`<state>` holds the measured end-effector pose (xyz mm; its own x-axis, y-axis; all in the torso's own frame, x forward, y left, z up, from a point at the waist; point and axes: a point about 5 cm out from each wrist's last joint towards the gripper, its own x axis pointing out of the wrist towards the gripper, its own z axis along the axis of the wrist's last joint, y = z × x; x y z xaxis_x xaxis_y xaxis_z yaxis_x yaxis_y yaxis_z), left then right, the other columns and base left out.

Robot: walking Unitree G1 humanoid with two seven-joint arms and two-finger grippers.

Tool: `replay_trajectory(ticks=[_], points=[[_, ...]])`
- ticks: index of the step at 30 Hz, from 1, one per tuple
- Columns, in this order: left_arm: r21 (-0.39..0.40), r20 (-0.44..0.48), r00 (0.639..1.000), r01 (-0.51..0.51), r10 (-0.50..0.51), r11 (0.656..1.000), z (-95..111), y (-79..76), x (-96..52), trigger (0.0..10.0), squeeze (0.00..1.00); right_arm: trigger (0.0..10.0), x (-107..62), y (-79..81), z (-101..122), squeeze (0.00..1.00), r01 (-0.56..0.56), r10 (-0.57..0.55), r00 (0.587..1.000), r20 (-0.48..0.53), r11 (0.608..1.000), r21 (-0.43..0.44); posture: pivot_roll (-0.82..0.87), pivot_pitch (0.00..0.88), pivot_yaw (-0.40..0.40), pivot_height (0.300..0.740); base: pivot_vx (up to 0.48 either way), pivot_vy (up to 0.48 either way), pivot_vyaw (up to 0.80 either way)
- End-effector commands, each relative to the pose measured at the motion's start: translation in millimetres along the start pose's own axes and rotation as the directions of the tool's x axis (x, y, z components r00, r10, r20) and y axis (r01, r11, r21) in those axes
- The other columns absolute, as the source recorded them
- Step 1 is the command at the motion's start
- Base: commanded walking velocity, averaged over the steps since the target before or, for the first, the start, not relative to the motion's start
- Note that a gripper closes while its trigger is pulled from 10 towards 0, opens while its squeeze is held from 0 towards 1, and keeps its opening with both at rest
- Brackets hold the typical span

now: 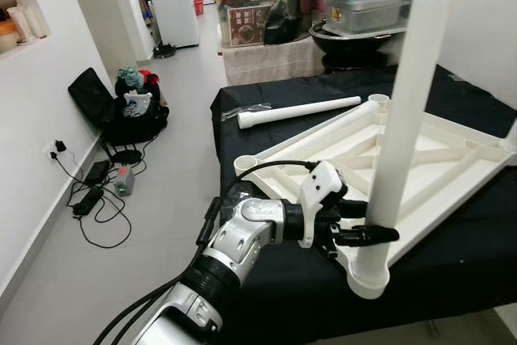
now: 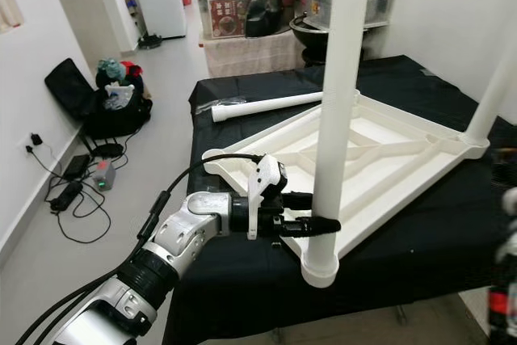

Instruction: Building children table

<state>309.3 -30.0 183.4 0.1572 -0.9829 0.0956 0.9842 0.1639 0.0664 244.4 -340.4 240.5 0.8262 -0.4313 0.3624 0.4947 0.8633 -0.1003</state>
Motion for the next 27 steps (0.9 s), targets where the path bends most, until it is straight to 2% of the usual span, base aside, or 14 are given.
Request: replay_trajectory(ticks=[1, 2, 3, 5, 7, 13, 17, 18, 20, 21, 23, 24, 26, 27], points=[[0.002, 0.005, 0.996, -0.092, 0.092, 0.996, -2.8, 9.3, -9.7, 10.0, 0.0, 10.0, -1.9, 12.7, 0.8, 0.0, -0.061, 0.061, 0.998, 0.001, 0.998, 0.013, -0.11, 0.0, 0.053, 0.74, 0.0, 0.0, 0.0], [0.002, -0.003, 0.994, -0.109, 0.109, 0.994, -5.2, 11.3, -15.3, 10.0, 0.05, 10.0, -3.3, 20.6, -0.8, 0.0, -0.097, 0.097, 0.995, -0.005, 0.995, 0.008, -0.1, 0.0, 0.045, 0.74, 0.0, 0.0, 0.0], [-0.019, 0.009, 0.993, -0.116, 0.116, 0.993, -6.3, 12.3, -20.6, 10.0, 1.0, 10.0, -3.6, 25.4, -2.8, 0.0, -0.119, 0.119, 0.993, -0.012, 0.993, -0.006, -0.1, 0.0, 0.04, 0.74, 0.0, 0.0, 0.0], [-0.033, 0.019, 0.993, -0.117, 0.118, 0.993, -6.8, 12.7, -23.7, 10.0, 1.0, 10.0, -3.9, 27.5, -3.6, 0.0, -0.131, 0.13, 0.991, -0.017, 0.991, -0.013, -0.1, 0.0, 0.04, 0.74, 0.0, 0.0, 0.0], [-0.071, 0.048, 0.997, -0.049, 0.052, 0.996, -7.9, 5.3, -29.6, 10.0, 1.0, 10.0, -2.6, 31.2, -3.0, 0.0, -0.146, 0.146, 0.989, -0.016, 0.989, -0.023, -0.09, 0.0, 0.036, 0.74, 0.0, 0.0, 0.0], [-0.075, 0.057, 0.998, 0.009, -0.005, 0.997, -8.5, -0.4, -37.1, 10.0, 1.0, 10.0, -1.3, 31.9, 0.4, 0.0, -0.151, 0.151, 0.989, -0.006, 0.988, -0.044, -0.1, 0.0, 0.039, 0.74, 0.0, 0.0, 0.0], [-0.064, 0.049, 0.999, 0.019, -0.016, 0.998, -9.5, 1.3, -57.5, 10.0, 1.0, 10.0, -0.4, 28.2, 6.1, 0.0, -0.129, 0.129, 0.992, 0.009, 0.99, -0.061, -0.1, 0.0, 0.036, 0.74, 0.0, 0.0, 0.0], [-0.064, 0.049, 0.999, 0.019, -0.016, 0.998, -9.5, 1.3, -57.5, 10.0, 1.0, 10.0, -0.4, 28.2, 6.1, 0.0, -0.129, 0.129, 0.992, 0.009, 0.99, -0.061, -0.1, 0.0, 0.036, 0.74, 0.0, 0.0, 0.0], [-0.059, 0.048, 0.998, 0.039, -0.036, 0.997, -7.2, 0.4, -74.8, 10.0, 1.0, 10.0, -1.7, 25.3, 8.8, 0.0, -0.112, 0.113, 0.994, 0.014, 0.991, -0.069, -0.09, 0.0, 0.032, 0.74, 0.0, 0.0, 0.0], [-0.059, 0.048, 0.998, 0.039, -0.036, 0.997, -7.2, 0.4, -74.8, 10.0, 1.0, 10.0, -1.7, 25.3, 8.8, 0.0, -0.112, 0.113, 0.994, 0.014, 0.991, -0.069, -0.09, 0.0, 0.032, 0.74, 0.0, 0.0, 0.0], [-0.059, 0.044, 0.997, 0.058, -0.056, 0.997, -3.1, -3.3, -90.0, 10.0, 1.0, 10.0, -1.7, 20.5, 10.8, 0.0, -0.083, 0.085, 0.996, 0.02, 0.994, -0.077, -0.08, 0.0, 0.027, 0.74, 0.0, 0.0, 0.0], [-0.059, 0.044, 0.997, 0.058, -0.056, 0.997, -3.1, -3.3, -90.0, 10.0, 1.0, 10.0, -1.7, 20.5, 10.8, 0.0, -0.083, 0.085, 0.996, 0.02, 0.994, -0.077, -0.08, 0.0, 0.027, 0.74, 0.0, 0.0, 0.0], [-0.054, 0.038, 0.998, 0.045, -0.043, 0.998, -1.2, -3.8, -98.1, 10.0, 1.0, 10.0, -1.2, 17.7, 12.9, 0.0, -0.071, 0.073, 0.997, 0.028, 0.994, -0.078, -0.08, 0.0, 0.026, 0.74, 0.0, 0.0, 0.0], [-0.045, 0.03, 0.999, -0.013, 0.014, 0.999, 0.0, -0.1, -106.2, 10.0, 1.0, 10.0, -1.3, 15.4, 15.4, 0.0, -0.068, 0.071, 0.997, 0.034, 0.995, -0.071, -0.08, 0.0, 0.024, 0.74, 0.0, 0.0, 0.0]])
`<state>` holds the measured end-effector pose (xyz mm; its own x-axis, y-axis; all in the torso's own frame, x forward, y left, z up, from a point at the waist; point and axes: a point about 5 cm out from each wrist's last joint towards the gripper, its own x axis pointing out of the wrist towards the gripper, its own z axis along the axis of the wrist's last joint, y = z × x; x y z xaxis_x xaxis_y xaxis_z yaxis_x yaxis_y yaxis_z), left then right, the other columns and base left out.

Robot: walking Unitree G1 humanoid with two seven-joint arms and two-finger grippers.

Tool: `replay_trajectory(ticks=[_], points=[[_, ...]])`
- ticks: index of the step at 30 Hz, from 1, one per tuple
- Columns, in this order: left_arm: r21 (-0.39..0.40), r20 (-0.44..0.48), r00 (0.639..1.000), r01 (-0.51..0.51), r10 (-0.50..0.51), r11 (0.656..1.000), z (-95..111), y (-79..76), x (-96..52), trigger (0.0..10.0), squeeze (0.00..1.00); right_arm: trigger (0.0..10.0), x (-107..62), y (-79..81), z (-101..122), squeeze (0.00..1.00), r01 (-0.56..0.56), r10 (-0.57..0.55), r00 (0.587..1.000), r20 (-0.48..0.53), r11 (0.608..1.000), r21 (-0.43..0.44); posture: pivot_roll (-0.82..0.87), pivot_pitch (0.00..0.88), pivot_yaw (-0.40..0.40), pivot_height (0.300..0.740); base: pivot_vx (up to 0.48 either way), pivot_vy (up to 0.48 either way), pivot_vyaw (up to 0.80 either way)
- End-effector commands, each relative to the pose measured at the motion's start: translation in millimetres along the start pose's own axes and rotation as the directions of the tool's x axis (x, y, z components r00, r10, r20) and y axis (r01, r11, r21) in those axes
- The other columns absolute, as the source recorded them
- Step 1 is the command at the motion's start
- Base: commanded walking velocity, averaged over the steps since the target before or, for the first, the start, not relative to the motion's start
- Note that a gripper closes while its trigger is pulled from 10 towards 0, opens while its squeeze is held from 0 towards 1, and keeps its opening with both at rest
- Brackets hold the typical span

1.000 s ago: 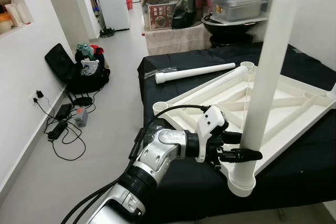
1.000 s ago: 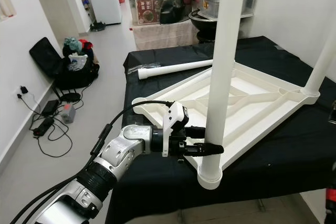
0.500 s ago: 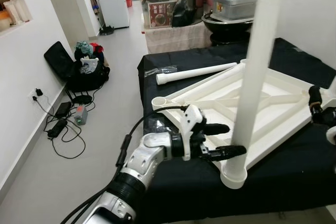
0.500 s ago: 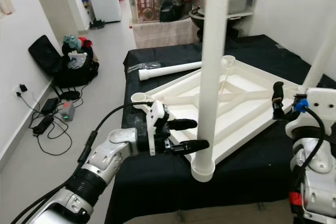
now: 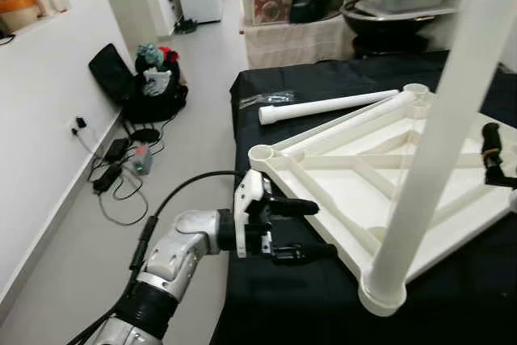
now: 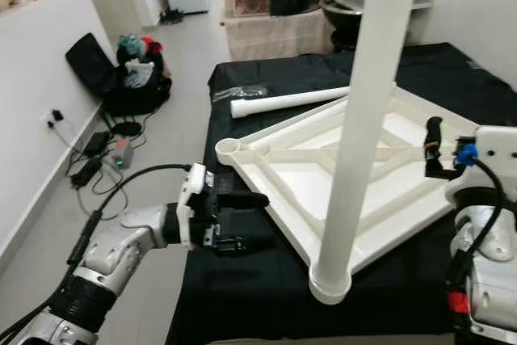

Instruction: Building children table

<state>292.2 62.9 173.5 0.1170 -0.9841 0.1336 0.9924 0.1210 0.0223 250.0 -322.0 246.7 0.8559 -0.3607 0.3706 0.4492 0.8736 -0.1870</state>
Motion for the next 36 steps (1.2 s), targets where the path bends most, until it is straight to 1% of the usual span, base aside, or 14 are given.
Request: replay_trajectory(ticks=[1, 4, 5, 6, 8, 9, 14, 17, 23, 25, 26, 27, 28, 36], points=[[0.005, -0.008, 0.999, -0.052, 0.052, 0.999, 1.1, 1.7, -11.2, 10.0, 1.0, 10.0, -0.3, -3.0, 6.1, 0.0, 0.005, -0.005, 1.0, 0.016, 1.0, -0.006, -0.08, 0.0, 0.024, 0.74, 0.0, 0.0, 0.0], [0.018, -0.007, 0.992, -0.129, 0.129, 0.992, 2.4, 7.3, -20.3, 10.0, 1.0, 10.0, -1.4, -4.7, 8.0, 0.0, -0.006, 0.006, 1.0, 0.02, 1.0, -0.002, -0.07, 0.0, 0.021, 0.74, 0.0, 0.0, 0.0], [0.03, -0.006, 0.975, -0.222, 0.222, 0.975, 3.0, 14.5, -29.0, 10.0, 1.0, 10.0, -3.4, -6.5, 8.6, 0.0, -0.024, 0.024, 1.0, 0.018, 1.0, -0.008, -0.07, 0.0, 0.019, 0.74, 0.0, 0.0, 0.0], [0.039, -0.007, 0.951, -0.307, 0.308, 0.951, 2.6, 21.4, -37.5, 10.0, 0.16, 10.0, -6.3, -9.3, 7.7, 0.0, -0.049, 0.049, 0.999, 0.008, 0.999, -0.016, -0.07, 0.0, 0.018, 0.74, 0.0, 0.0, 0.0], [0.039, -0.007, 0.951, -0.307, 0.308, 0.951, 2.6, 21.4, -37.5, 10.0, 0.16, 10.0, -6.3, -9.3, 7.7, 0.0, -0.049, 0.049, 0.999, 0.008, 0.999, -0.016, -0.07, 0.0, 0.018, 0.74, 0.0, 0.0, 0.0], [0.067, -0.013, 0.907, -0.42, 0.421, 0.905, 1.7, 30.5, -52.0, 10.0, 0.0, 10.0, -13.4, -20.0, 5.3, 0.0, -0.124, 0.123, 0.992, -0.023, 0.992, -0.037, -0.07, 0.0, 0.021, 0.74, 0.0, 0.0, 0.0], [0.073, -0.017, 0.889, -0.455, 0.457, 0.887, 1.9, 32.7, -59.2, 10.0, 0.0, 10.0, -20.2, -27.7, 4.1, 0.0, -0.216, 0.213, 0.975, -0.062, 0.976, -0.035, -0.08, 0.0, 0.023, 0.74, 0.0, 0.0, 0.0], [0.071, -0.028, 0.876, -0.478, 0.481, 0.875, 1.9, 32.9, -64.6, 10.0, 0.0, 10.0, -39.5, -29.5, 3.2, 0.0, -0.454, 0.446, 0.882, -0.15, 0.891, -0.024, -0.09, 0.0, 0.029, 0.74, 0.0, 0.0, 0.0], [0.067, -0.027, 0.865, -0.498, 0.5, 0.865, 1.7, 33.9, -66.3, 10.0, 0.0, 10.0, -44.5, -49.0, 0.7, 0.0, -0.495, 0.477, 0.85, -0.225, 0.869, -0.029, -0.09, 0.0, 0.032, 0.74, 0.0, 0.0, 0.0], [0.067, -0.029, 0.859, -0.509, 0.511, 0.858, 0.2, 34.7, -67.5, 10.0, 0.0, 10.0, -54.0, -45.9, 3.0, 0.0, -0.588, 0.576, 0.778, -0.252, 0.808, 0.031, -0.09, 0.0, 0.032, 0.74, 0.0, 0.0, 0.0], [0.067, -0.029, 0.859, -0.509, 0.511, 0.858, 0.2, 34.7, -67.5, 10.0, 0.0, 10.0, -54.0, -45.9, 3.0, 0.0, -0.588, 0.576, 0.778, -0.252, 0.808, 0.031, -0.09, 0.0, 0.032, 0.74, 0.0, 0.0, 0.0], [0.069, -0.032, 0.855, -0.515, 0.517, 0.855, -1.1, 35.2, -68.7, 10.0, 0.0, 10.0, -60.4, -45.9, 1.0, 0.0, -0.637, 0.618, 0.732, -0.285, 0.77, 0.035, -0.09, 0.0, 0.032, 0.74, 0.0, 0.0, 0.0], [0.069, -0.032, 0.855, -0.515, 0.517, 0.855, -1.1, 35.2, -68.7, 10.0, 0.0, 10.0, -60.4, -45.9, 1.0, 0.0, -0.637, 0.618, 0.732, -0.285, 0.77, 0.035, -0.09, 0.0, 0.032, 0.74, 0.0, 0.0, 0.0], [0.071, -0.049, 0.845, -0.528, 0.532, 0.846, -4.6, 36.3, -73.2, 10.0, 0.0, 10.0, -87.1, -38.6, 0.9, 0.0, -0.773, 0.772, 0.538, -0.338, 0.612, 0.168, -0.1, 0.0, 0.035, 0.74, 0.0, 0.0, 0.0]])
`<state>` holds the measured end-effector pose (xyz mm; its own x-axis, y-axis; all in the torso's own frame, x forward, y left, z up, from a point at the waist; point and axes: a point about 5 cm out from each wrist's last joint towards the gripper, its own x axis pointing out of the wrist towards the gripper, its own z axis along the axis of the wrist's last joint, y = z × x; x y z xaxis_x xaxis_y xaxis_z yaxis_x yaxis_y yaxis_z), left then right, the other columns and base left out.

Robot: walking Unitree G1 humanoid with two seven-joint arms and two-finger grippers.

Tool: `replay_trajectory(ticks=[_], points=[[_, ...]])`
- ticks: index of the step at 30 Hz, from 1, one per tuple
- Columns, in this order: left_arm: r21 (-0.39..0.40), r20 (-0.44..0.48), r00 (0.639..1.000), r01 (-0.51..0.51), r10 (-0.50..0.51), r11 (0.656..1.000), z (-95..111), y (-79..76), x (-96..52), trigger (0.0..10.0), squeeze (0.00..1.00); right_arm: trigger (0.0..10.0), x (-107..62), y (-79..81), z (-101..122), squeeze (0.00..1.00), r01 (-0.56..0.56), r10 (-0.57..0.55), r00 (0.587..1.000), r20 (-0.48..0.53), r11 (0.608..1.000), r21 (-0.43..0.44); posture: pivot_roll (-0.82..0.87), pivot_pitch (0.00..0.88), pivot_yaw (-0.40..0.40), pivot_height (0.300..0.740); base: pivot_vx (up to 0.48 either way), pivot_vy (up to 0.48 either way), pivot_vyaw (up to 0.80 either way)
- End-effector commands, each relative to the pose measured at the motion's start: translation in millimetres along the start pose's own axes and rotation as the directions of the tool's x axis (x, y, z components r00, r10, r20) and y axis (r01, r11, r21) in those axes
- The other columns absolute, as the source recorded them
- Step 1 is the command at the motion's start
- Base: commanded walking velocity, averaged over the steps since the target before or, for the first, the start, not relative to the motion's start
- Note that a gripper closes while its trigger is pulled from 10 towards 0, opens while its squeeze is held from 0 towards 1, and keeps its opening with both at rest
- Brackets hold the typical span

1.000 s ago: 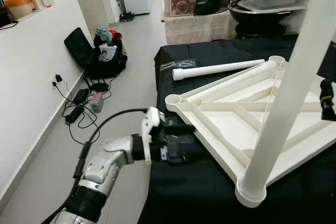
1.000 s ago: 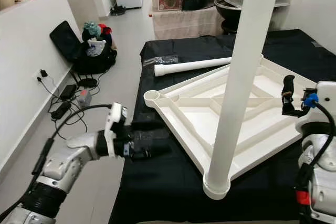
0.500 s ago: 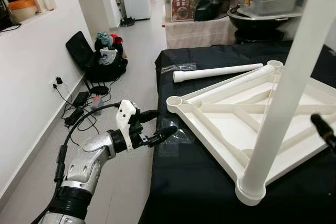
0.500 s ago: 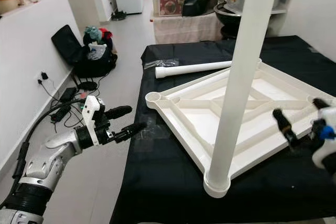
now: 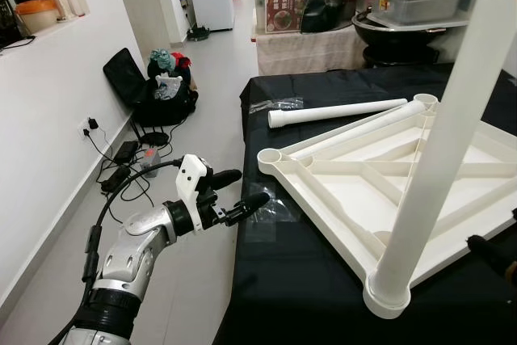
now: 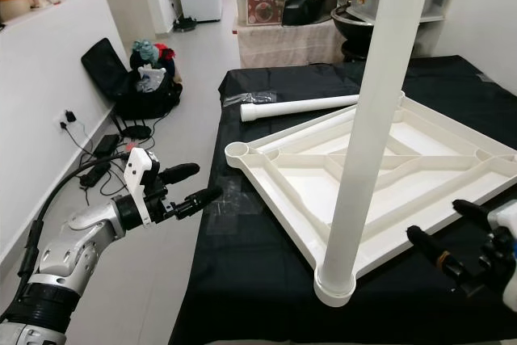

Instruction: Building children table

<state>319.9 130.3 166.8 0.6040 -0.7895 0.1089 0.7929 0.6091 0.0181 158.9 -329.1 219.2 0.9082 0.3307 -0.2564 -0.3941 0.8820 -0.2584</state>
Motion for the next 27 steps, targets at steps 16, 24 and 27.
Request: replay_trajectory(ticks=[16, 24, 27], points=[[0.001, -0.04, 0.999, -0.037, 0.037, 0.999, -9.6, 5.1, -6.6, 10.0, 0.0, 10.0, 9.6, 34.5, 7.1, 0.0, -0.224, 0.223, 0.974, 0.048, 0.974, 0.019, -0.09, 0.0, 0.031, 0.74, 0.0, 0.0, 0.0], [0.001, -0.051, 0.997, -0.051, 0.051, 0.999, -12.0, 7.7, -9.9, 10.0, 0.0, 10.0, 34.2, 67.0, 5.8, 0.0, -0.374, 0.368, 0.924, 0.107, 0.926, 0.052, -0.07, 0.0, 0.017, 0.74, 0.0, 0.0, 0.0], [0.001, -0.054, 0.997, -0.056, 0.056, 0.998, -13.0, 8.1, -10.7, 10.0, 0.0, 10.0, 39.0, 72.2, 4.7, 0.0, -0.394, 0.386, 0.915, 0.117, 0.917, 0.059, -0.06, 0.0, 0.015, 0.74, 0.0, 0.0, 0.0]])
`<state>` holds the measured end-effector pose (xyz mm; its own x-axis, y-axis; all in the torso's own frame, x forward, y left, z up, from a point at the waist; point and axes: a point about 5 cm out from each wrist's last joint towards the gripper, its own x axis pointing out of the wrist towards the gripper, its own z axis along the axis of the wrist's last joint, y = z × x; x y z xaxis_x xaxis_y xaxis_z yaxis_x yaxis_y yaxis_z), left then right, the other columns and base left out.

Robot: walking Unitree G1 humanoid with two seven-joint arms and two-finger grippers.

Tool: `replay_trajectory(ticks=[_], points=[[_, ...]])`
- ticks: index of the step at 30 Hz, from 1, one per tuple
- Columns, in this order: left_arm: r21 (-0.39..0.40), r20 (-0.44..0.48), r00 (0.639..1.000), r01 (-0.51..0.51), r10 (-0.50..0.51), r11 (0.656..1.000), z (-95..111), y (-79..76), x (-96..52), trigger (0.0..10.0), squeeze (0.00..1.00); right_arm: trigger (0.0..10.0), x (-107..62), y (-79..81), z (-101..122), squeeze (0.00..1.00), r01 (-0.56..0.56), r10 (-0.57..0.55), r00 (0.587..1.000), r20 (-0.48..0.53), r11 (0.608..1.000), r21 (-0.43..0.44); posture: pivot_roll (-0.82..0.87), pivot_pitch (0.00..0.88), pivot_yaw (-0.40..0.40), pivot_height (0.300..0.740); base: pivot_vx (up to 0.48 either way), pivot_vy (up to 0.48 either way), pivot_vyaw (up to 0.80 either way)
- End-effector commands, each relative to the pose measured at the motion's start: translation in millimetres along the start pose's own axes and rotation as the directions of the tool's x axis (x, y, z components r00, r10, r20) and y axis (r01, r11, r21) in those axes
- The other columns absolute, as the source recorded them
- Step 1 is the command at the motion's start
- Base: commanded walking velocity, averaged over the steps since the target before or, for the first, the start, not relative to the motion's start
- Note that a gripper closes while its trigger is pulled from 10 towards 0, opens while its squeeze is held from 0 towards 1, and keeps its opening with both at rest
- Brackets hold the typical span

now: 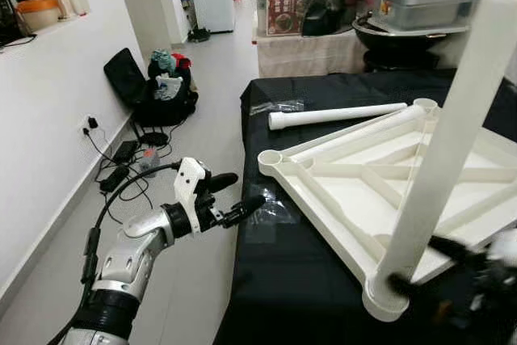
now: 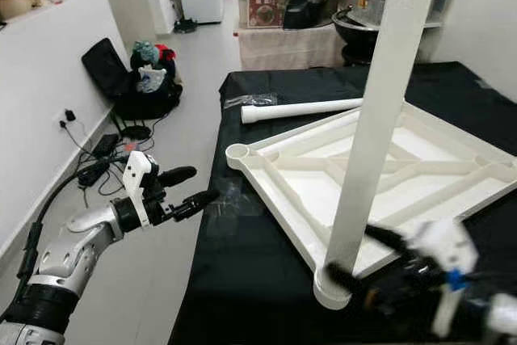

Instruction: Building children table

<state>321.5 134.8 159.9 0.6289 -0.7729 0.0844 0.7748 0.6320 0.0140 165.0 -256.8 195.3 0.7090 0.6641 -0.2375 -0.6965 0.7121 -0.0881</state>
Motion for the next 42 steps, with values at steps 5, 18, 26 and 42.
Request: replay_trajectory(ticks=[5, 18, 26, 42], points=[[0.0, -0.032, 0.999, -0.034, 0.034, 0.999, -8.2, 4.5, -7.7, 10.0, 0.0, 10.0, 15.8, 5.2, 0.0, 0.0, -0.013, 0.013, 0.999, 0.043, 1.0, 0.013, -0.06, 0.0, 0.014, 0.74, 0.0, 0.0, 0.0], [0.006, -0.038, 0.997, -0.062, 0.062, 0.998, -10.1, 8.2, -7.2, 10.0, 0.0, 0.0, 32.8, -4.3, -18.1, 0.0, 0.184, -0.185, 0.982, 0.038, 0.983, 0.009, -0.06, 0.0, 0.018, 0.74, 0.0, 0.0, 0.0], [0.012, -0.042, 0.995, -0.085, 0.085, 0.996, -12.9, 9.9, -5.5, 10.0, 0.0, 0.0, 3.2, -15.0, -43.8, 0.0, 0.278, -0.278, 0.953, -0.117, 0.96, -0.023, -0.07, 0.0, 0.025, 0.74, 0.0, 0.0, 0.0], [0.019, -0.048, 0.994, -0.094, 0.094, 0.995, -13.9, 12.6, -5.1, 10.0, 0.0, 0.0, -84.8, -68.6, -77.3, 0.0, 0.616, -0.63, 0.686, -0.363, 0.769, -0.17, -0.08, 0.0, 0.036, 0.74, 0.0, 0.0, 0.0]])
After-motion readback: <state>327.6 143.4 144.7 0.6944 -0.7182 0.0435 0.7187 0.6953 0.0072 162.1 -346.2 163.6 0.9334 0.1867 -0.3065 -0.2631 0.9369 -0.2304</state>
